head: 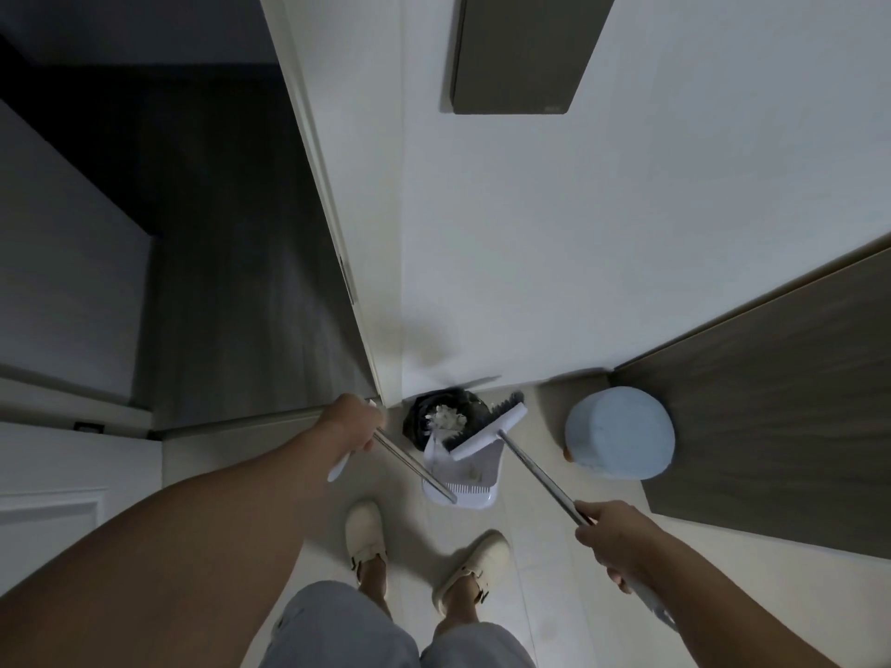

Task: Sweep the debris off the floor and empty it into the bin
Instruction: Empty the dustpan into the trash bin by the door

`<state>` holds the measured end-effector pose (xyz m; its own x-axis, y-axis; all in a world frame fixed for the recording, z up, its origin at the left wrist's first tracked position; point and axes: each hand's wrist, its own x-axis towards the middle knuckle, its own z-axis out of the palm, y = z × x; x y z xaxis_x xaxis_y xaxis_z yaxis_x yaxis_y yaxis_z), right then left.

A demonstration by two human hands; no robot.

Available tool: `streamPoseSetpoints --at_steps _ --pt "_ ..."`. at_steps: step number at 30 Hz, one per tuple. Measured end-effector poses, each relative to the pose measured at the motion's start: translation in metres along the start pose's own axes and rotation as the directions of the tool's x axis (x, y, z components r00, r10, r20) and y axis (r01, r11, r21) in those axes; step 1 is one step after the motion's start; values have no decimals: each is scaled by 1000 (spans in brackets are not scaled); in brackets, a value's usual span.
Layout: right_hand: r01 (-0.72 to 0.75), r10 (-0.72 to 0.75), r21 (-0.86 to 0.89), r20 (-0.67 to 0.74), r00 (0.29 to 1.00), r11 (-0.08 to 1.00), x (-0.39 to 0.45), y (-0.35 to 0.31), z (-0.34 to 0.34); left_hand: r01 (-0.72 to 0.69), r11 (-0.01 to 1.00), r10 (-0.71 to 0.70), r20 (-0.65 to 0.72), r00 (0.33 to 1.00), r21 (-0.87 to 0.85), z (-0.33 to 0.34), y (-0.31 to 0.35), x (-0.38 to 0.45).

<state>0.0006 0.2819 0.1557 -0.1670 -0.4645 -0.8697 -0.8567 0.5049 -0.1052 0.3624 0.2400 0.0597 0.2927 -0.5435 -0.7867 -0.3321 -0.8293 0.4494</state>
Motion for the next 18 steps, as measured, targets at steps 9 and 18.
streamPoseSetpoints --at_steps 9,18 --pt "-39 36 -39 -72 997 998 6 7 7 -22 1000 21 21 1000 22 2 6 -3" --pt "46 -145 -420 -209 967 907 6 13 25 -35 999 34 12 999 14 6 4 -3"
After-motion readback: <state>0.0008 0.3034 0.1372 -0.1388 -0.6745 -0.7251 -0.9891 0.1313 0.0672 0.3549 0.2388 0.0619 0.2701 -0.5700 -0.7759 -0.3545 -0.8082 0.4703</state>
